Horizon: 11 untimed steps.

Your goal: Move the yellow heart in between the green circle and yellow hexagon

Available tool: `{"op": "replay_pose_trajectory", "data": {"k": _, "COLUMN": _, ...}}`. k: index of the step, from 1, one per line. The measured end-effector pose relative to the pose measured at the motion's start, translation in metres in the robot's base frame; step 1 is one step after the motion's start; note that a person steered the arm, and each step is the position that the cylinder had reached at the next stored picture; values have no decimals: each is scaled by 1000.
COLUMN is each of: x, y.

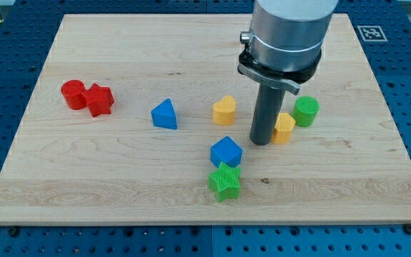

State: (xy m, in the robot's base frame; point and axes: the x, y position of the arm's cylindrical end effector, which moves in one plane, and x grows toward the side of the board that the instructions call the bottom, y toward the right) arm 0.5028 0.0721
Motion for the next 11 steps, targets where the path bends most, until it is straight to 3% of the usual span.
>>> {"op": "replay_pose_trajectory", "data": {"k": 2, "x": -10, "y": -73}}
{"op": "replay_pose_trajectory", "data": {"k": 4, "x": -38, "y": -65}}
{"op": "replay_pose_trajectory", "data": {"k": 6, "x": -74, "y": -103}}
{"op": "replay_pose_trajectory", "data": {"k": 7, "x": -84, "y": -82}}
{"op": "replay_pose_trajectory", "data": {"k": 9, "x": -43, "y": -9}}
{"op": "replay_pose_trajectory", "data": {"k": 11, "x": -84, "y": -3}}
